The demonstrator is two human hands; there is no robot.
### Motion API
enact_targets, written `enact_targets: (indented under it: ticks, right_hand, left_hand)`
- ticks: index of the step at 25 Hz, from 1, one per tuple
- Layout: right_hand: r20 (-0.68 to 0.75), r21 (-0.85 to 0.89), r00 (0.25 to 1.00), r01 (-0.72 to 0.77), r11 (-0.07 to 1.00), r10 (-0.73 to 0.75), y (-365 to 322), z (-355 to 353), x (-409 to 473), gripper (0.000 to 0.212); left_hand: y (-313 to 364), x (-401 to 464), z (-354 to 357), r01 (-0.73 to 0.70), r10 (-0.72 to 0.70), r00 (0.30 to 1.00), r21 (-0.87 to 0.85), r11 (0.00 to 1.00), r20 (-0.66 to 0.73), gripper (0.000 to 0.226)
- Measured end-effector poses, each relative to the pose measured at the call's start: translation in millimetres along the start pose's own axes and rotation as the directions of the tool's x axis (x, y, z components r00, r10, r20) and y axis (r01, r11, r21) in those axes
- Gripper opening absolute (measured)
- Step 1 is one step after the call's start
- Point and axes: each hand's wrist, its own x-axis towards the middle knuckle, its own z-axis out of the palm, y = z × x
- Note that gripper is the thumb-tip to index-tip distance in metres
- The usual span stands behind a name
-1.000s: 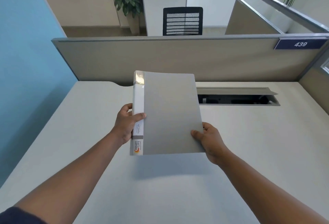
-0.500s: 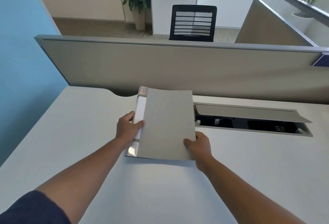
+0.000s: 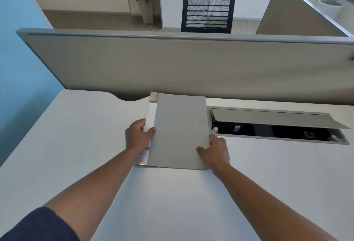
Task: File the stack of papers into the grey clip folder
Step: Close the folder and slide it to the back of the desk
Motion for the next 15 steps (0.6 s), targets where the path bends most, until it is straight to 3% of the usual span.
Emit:
enact_targets:
  ticks: [5,9,15]
  right_hand:
    - [-0.027,-0.135,0.998,0.044,0.99,-0.048,0,5,5,0.037]
    - [-0.034,-0.123,0.997,0.059,0.991,-0.064,1,6,8,0.062]
    - [-0.011,-0.174,0.996,0.081,0.981,-0.084,-1,8,13,0.059]
  left_hand:
    - [2,9,0,0.02,-0.02,1.0,0.008,1.0,0.011,0.065]
    - [1,11,0,0.034,-0.034,0.999,-0.01,0.999,0.017,0.067]
    - [1,17,3,0.044,-0.044,0.999,0.004,0.999,-0.002,0.066]
